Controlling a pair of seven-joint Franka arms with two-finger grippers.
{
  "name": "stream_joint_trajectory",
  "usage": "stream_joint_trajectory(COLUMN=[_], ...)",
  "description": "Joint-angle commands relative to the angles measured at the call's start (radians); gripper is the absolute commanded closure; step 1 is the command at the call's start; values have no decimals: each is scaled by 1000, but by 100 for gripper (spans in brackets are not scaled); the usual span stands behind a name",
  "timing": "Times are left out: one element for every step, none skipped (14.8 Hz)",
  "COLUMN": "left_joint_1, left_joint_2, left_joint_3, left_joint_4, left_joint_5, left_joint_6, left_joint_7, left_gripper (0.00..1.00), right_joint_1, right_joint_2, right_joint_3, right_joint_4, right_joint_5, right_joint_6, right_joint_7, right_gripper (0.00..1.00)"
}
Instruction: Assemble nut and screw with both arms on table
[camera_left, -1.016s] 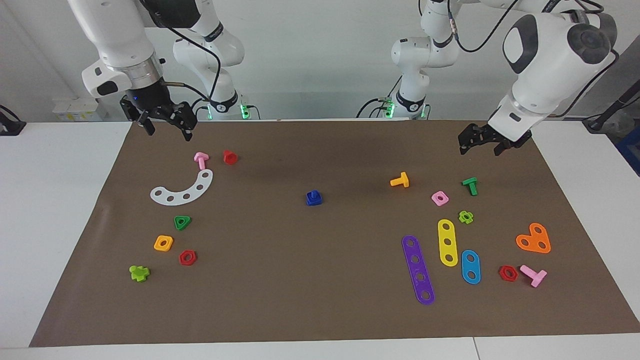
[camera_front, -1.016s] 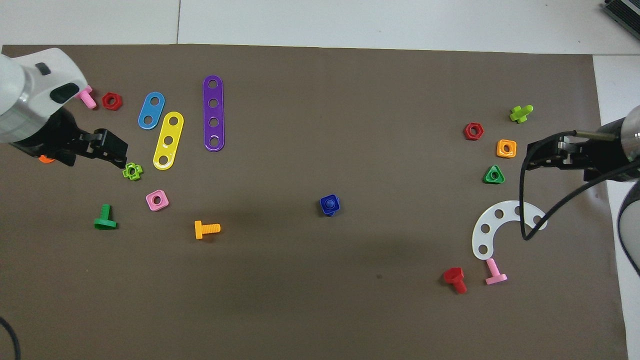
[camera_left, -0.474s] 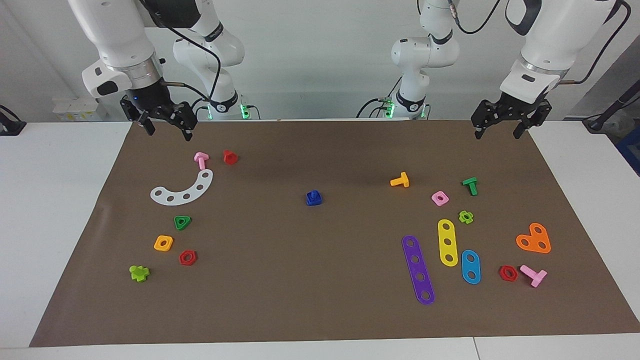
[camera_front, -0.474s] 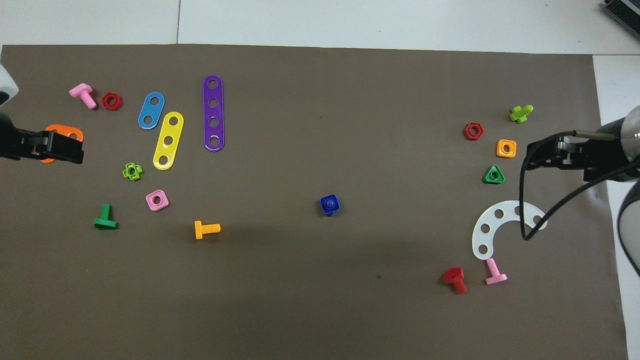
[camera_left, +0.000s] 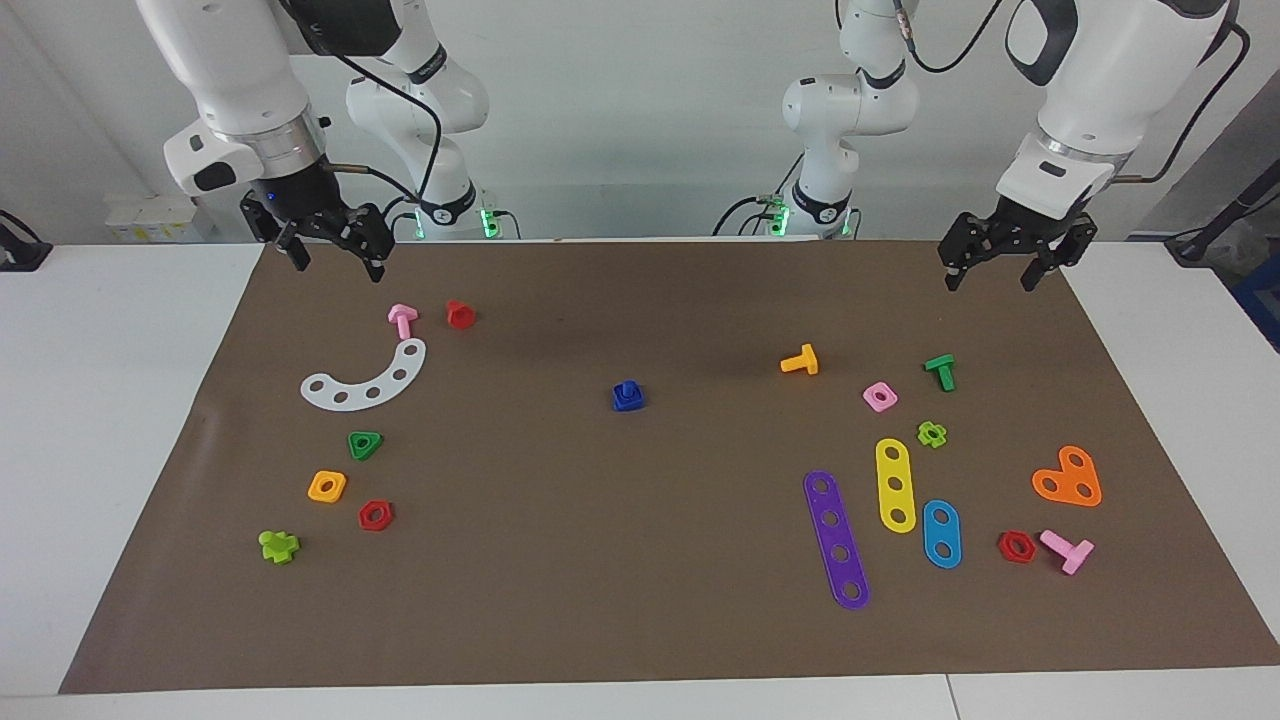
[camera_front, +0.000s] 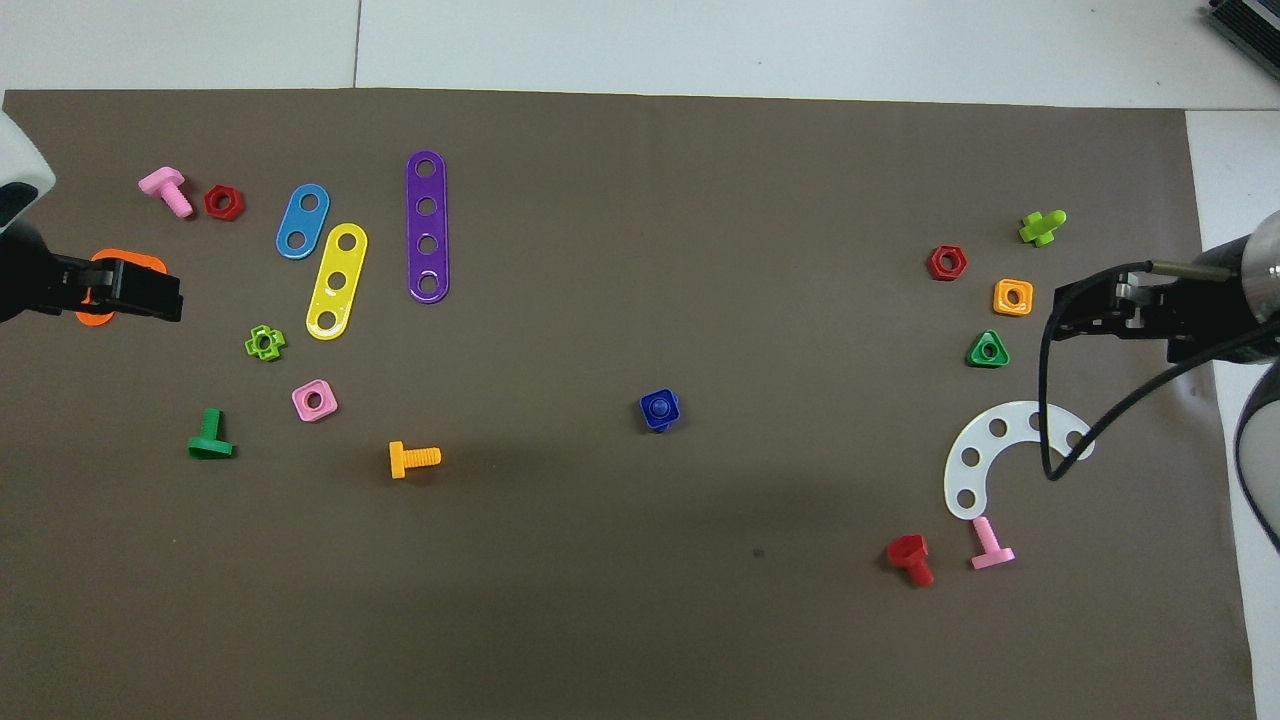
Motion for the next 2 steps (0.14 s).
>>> stream_joint_trajectory(left_joint_1=[-1, -1], left_joint_2=[-38, -40], left_joint_3=[11, 18], left_joint_4=[-50, -52], left_joint_5=[-17, -17], left_joint_6=[14, 11], left_joint_7=[8, 9], left_gripper=[0, 0], right_joint_1=[-11, -11], right_joint_2=[-25, -25], right_joint_3=[3, 3], right_joint_4=[-25, -25], right_joint_5=[18, 18], right_joint_6=[-2, -2], right_joint_7=[-31, -31], right_gripper=[0, 0])
